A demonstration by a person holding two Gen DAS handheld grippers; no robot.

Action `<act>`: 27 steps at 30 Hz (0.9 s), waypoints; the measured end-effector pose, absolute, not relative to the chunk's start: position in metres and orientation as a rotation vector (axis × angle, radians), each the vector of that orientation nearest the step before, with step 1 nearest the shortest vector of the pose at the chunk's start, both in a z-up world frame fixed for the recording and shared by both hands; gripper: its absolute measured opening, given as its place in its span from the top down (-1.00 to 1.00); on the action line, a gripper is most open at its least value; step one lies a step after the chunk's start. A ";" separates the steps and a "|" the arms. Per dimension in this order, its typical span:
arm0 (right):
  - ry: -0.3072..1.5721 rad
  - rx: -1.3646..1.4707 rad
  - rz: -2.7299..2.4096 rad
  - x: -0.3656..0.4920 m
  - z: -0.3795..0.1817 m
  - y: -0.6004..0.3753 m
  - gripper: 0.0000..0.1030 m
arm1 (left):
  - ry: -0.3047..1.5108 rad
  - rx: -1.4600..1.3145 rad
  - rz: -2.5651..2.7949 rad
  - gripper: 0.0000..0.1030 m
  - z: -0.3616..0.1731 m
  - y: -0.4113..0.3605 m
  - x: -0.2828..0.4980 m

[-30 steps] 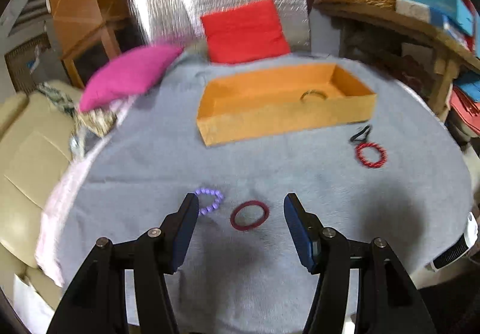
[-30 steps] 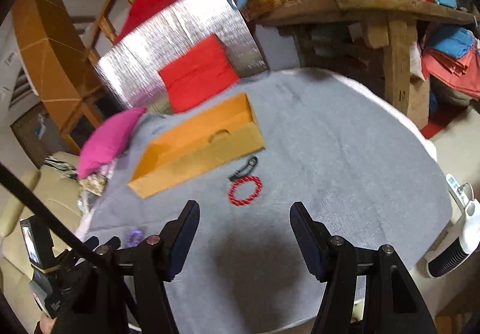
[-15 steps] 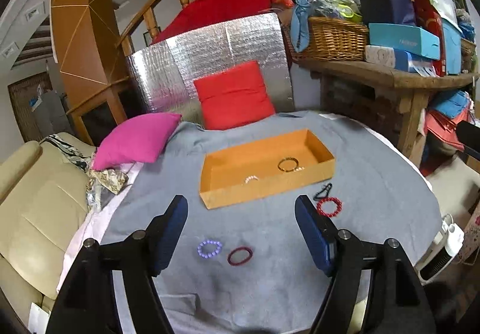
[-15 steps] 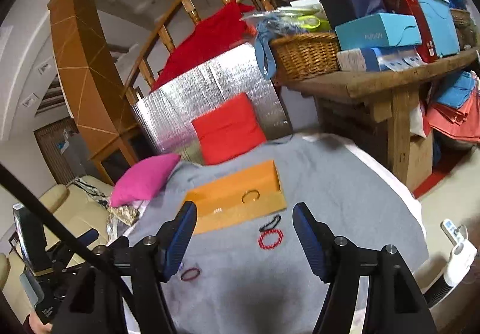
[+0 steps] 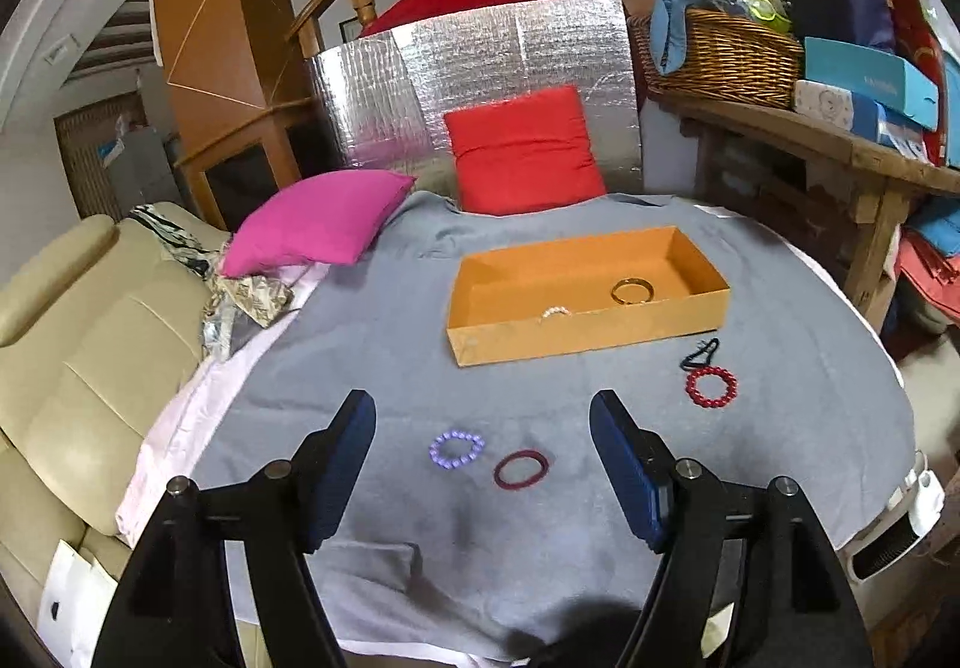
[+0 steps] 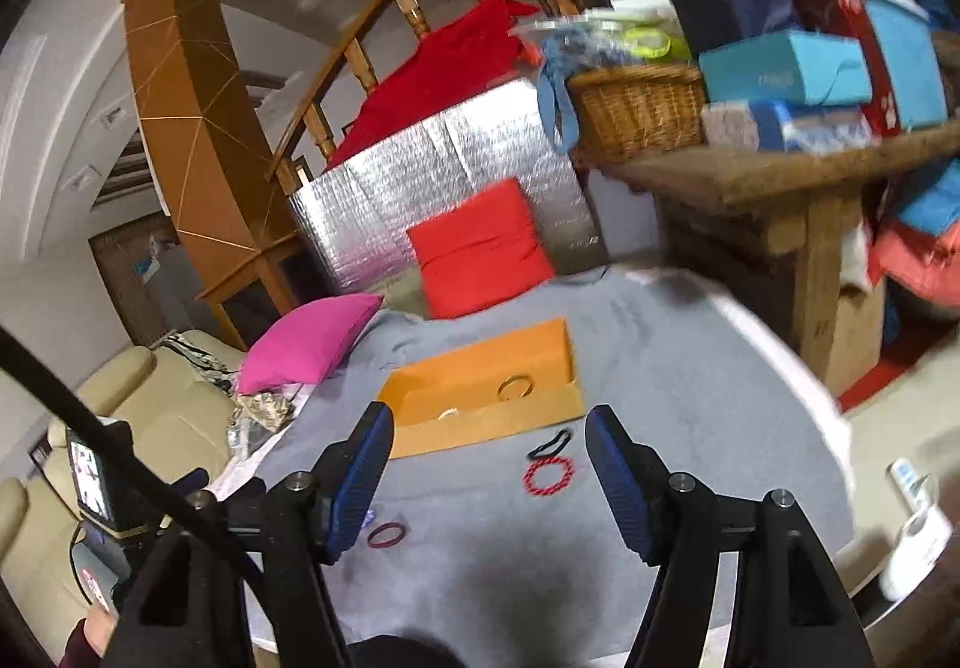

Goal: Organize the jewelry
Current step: 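Withdraw both tools from the box back over the table, then grasp the dark red hair band with the left tool while the right tool grasps the red bead bracelet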

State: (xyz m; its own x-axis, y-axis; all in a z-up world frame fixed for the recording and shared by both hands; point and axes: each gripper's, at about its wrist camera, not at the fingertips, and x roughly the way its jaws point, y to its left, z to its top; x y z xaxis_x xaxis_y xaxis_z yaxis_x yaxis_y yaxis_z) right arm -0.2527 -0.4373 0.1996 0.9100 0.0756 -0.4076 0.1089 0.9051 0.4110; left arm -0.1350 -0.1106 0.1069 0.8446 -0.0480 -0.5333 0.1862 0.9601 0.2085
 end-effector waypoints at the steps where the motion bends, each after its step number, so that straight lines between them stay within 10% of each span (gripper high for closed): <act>1: 0.423 0.442 -0.021 -0.256 0.202 -0.439 -0.36 | 0.543 0.274 -0.138 -0.45 0.105 -0.112 -0.139; 27: 0.766 0.426 -0.069 -0.124 0.060 -0.458 -0.38 | 0.824 0.306 -0.296 -0.46 -0.034 -0.004 -0.049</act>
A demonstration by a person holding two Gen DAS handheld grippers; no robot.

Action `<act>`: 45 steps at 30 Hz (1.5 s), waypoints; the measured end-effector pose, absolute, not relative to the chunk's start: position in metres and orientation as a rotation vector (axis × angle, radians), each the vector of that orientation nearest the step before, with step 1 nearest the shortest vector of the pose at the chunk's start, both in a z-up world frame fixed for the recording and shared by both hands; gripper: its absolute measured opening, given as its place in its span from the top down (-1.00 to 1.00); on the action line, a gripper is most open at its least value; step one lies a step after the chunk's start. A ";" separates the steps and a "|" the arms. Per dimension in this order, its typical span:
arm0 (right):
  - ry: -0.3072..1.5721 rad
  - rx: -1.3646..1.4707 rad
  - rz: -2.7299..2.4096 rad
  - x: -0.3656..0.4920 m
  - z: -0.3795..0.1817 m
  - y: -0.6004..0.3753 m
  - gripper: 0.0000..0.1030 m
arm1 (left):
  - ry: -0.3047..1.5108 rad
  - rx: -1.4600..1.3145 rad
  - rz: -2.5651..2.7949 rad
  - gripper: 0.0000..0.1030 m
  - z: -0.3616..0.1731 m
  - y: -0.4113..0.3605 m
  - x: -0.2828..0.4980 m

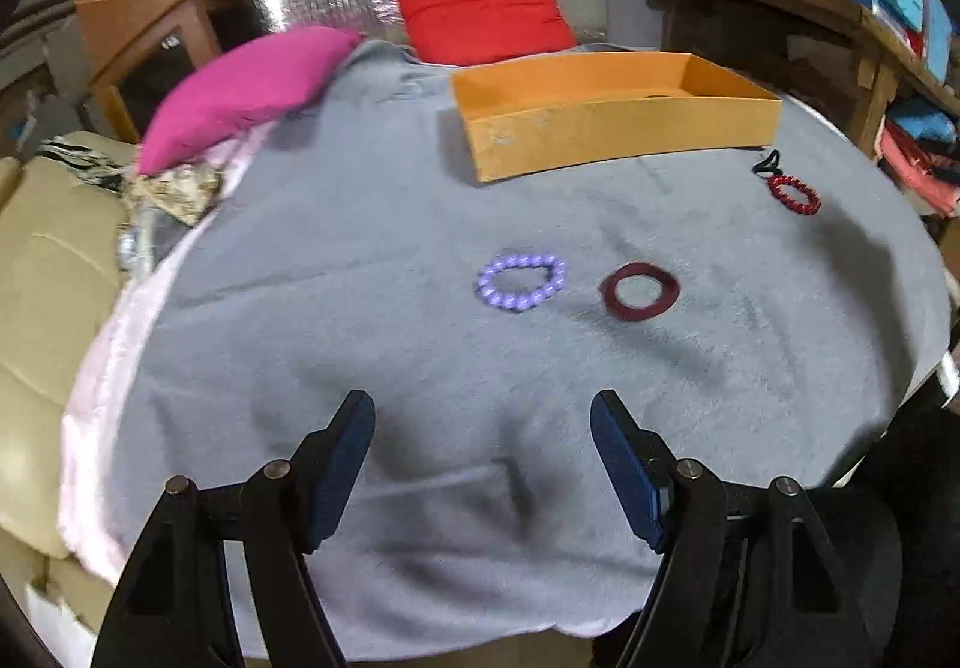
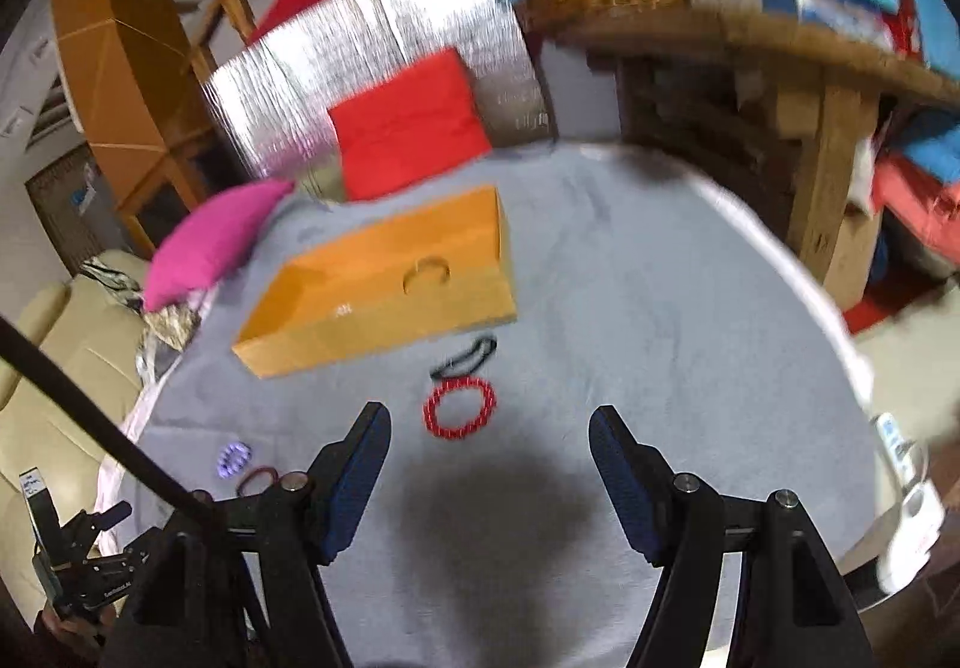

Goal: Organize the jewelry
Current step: 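Grasp the dark red hair band with the left tool while the right tool grasps the red bead bracelet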

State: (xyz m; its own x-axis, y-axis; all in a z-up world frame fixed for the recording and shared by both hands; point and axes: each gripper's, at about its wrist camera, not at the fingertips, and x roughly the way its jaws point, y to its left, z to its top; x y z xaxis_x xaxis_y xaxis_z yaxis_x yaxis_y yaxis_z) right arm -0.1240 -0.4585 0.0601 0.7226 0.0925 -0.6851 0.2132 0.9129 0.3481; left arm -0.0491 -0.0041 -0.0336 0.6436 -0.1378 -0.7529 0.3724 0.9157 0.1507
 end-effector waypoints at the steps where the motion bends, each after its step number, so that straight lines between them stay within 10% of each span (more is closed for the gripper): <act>1: 0.788 0.425 -0.063 -0.117 0.050 -0.455 -0.34 | 0.837 0.293 -0.325 -0.46 -0.037 -0.010 -0.044; 11: 0.896 0.400 -0.036 -0.058 -0.013 -0.443 -0.11 | 0.902 0.201 -0.487 -0.40 -0.054 -0.052 -0.008; 16: 0.913 0.348 -0.030 -0.034 -0.027 -0.433 0.06 | 0.975 0.129 -0.482 0.11 -0.071 -0.050 0.007; 23: 0.999 0.284 -0.095 -0.010 -0.050 -0.427 0.67 | 1.002 0.046 -0.481 0.11 -0.070 -0.046 0.016; 45: 0.960 0.257 -0.049 -0.059 -0.052 -0.413 0.78 | 1.063 0.006 -0.493 0.14 -0.072 -0.063 0.046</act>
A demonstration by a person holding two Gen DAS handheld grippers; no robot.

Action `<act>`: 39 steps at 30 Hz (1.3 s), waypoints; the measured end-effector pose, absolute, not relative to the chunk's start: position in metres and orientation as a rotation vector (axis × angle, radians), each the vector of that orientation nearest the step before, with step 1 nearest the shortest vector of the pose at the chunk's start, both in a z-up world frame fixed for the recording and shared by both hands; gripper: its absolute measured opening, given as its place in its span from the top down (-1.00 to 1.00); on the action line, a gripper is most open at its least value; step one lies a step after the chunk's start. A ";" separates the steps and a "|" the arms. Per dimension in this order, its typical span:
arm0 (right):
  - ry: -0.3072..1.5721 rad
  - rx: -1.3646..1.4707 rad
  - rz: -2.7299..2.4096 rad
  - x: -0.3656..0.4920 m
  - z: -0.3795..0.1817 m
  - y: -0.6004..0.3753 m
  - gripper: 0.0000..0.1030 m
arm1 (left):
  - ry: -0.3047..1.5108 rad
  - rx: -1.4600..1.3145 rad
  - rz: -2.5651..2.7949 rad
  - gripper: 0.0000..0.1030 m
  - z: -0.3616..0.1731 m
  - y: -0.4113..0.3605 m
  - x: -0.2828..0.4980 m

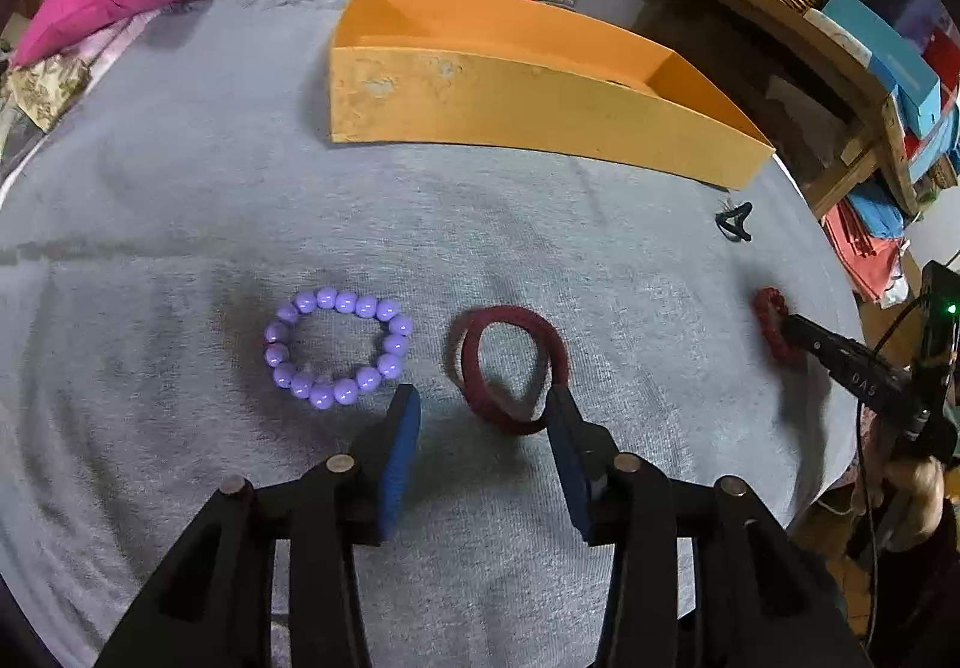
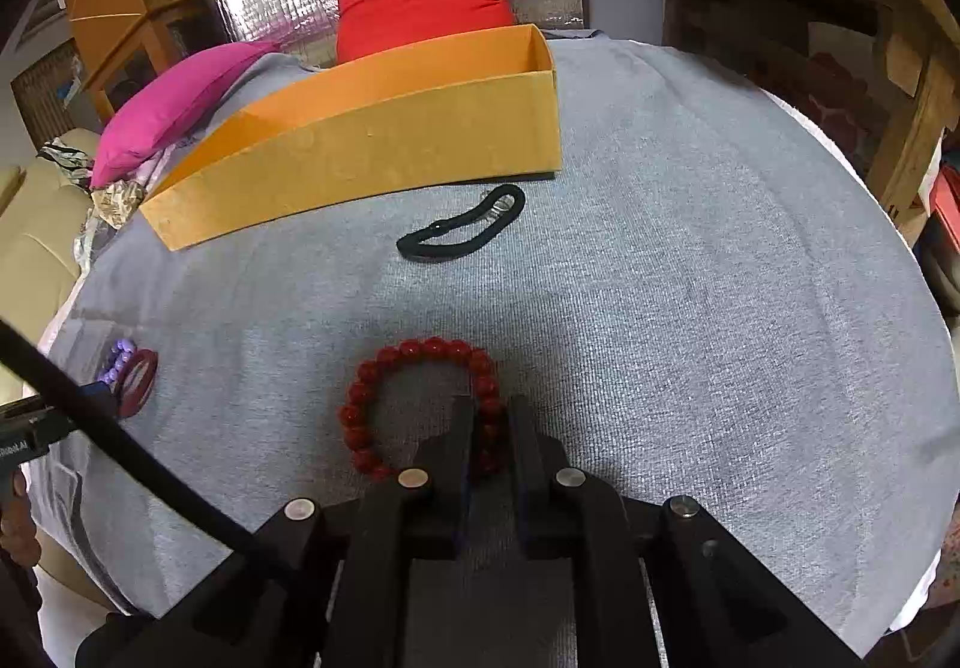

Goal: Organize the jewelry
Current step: 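Grasp the dark red hair band with the left tool while the right tool grasps the red bead bracelet, then lift both held bands and carry them over the orange box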

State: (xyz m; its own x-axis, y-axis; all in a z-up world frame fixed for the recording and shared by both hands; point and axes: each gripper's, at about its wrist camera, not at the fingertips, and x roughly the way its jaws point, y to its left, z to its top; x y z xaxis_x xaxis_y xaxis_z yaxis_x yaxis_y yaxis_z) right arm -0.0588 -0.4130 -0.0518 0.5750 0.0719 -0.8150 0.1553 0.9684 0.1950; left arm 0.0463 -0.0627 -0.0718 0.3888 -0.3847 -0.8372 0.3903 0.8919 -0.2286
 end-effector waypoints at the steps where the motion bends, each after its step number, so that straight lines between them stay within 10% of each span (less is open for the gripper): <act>1: 0.960 0.256 -0.050 -0.058 -0.052 -0.412 0.77 | 1.066 0.007 -0.496 0.14 -0.073 -0.065 0.049; 5: 0.954 0.287 -0.041 -0.058 -0.054 -0.415 0.77 | 1.080 0.007 -0.495 0.23 -0.078 -0.073 0.058; 10: 0.948 0.332 -0.021 -0.062 -0.057 -0.424 0.75 | 1.088 0.018 -0.486 0.80 -0.082 -0.079 0.063; 39: 0.975 0.077 -0.054 -0.047 -0.047 -0.380 0.80 | 1.014 0.167 -0.489 0.88 -0.083 -0.111 0.040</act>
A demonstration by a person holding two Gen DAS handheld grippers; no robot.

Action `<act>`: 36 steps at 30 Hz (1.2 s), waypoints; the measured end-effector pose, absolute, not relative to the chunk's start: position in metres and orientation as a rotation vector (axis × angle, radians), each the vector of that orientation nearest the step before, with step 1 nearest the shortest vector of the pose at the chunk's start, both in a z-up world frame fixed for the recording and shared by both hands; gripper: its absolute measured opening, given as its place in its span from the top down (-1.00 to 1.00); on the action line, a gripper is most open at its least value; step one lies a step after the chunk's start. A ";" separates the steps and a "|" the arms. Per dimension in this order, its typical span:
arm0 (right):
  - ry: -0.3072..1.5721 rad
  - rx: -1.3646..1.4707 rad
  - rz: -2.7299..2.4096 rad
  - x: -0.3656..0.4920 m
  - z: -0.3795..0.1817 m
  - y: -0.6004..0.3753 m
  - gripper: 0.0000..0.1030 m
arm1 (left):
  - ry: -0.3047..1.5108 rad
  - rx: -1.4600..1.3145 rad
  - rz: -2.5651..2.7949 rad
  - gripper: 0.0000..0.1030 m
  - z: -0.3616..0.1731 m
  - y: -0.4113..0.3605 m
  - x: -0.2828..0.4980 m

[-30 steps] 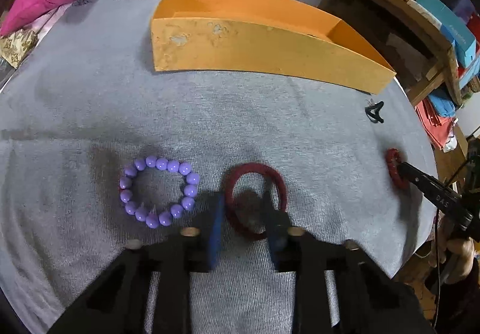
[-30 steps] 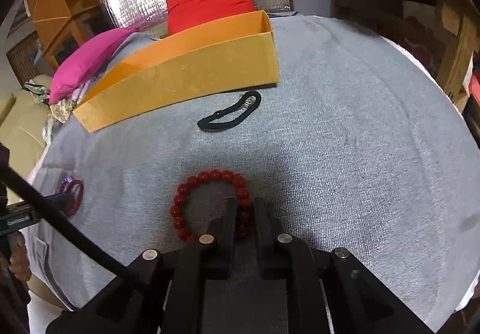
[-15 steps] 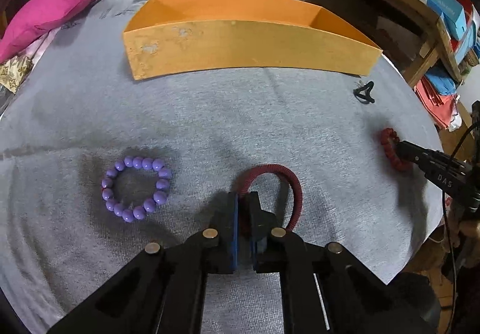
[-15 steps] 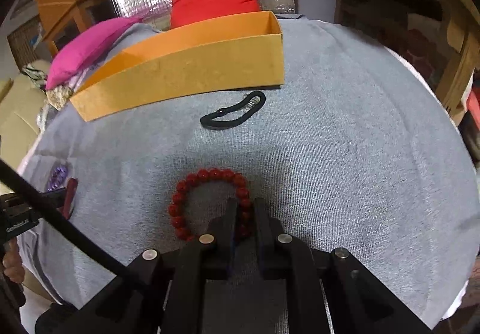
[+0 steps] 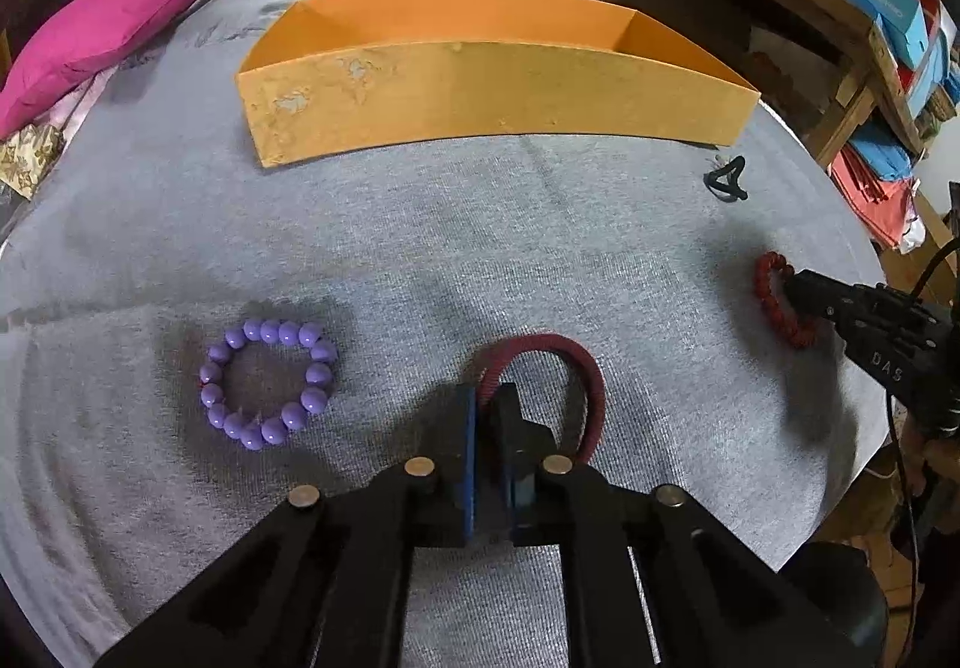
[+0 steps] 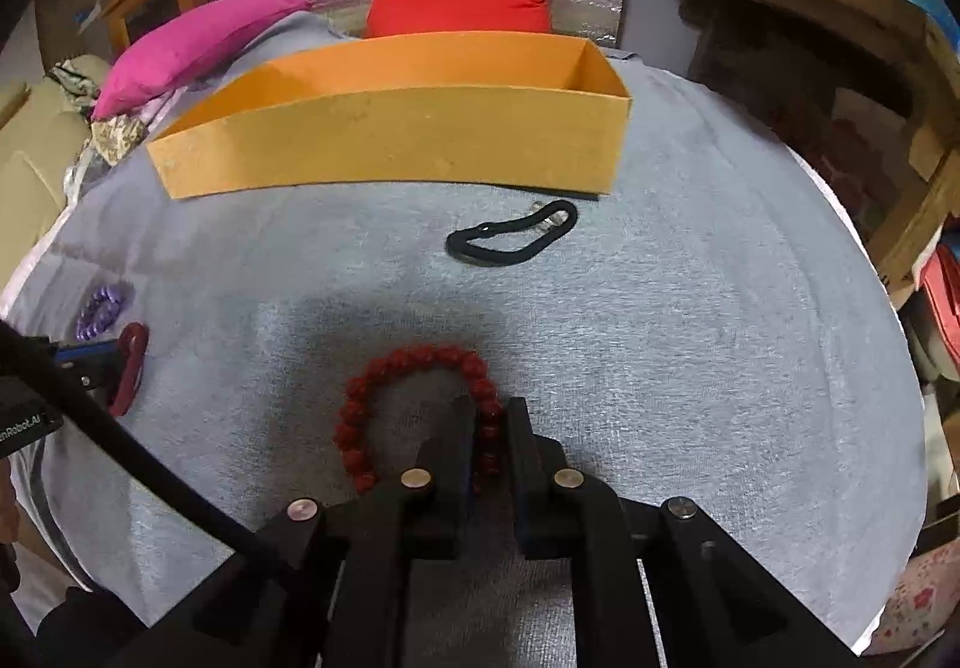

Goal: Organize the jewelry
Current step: 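Lift both held bands and carry them over the orange box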

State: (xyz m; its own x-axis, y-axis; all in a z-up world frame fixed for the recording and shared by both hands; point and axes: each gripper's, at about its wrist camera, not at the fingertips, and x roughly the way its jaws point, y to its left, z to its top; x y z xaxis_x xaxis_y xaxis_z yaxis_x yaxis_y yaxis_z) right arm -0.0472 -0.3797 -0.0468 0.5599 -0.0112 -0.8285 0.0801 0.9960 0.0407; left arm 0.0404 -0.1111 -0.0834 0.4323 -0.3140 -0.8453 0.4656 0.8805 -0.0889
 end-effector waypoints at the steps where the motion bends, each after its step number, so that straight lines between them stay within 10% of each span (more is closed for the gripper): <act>1: 0.972 0.083 -0.051 -0.048 -0.046 -0.380 0.80 | 1.010 0.173 -0.484 0.89 -0.082 -0.111 0.039; 36: 0.740 0.290 0.126 -0.094 0.059 -0.371 0.80 | 0.694 0.234 -0.363 0.89 0.043 -0.087 -0.030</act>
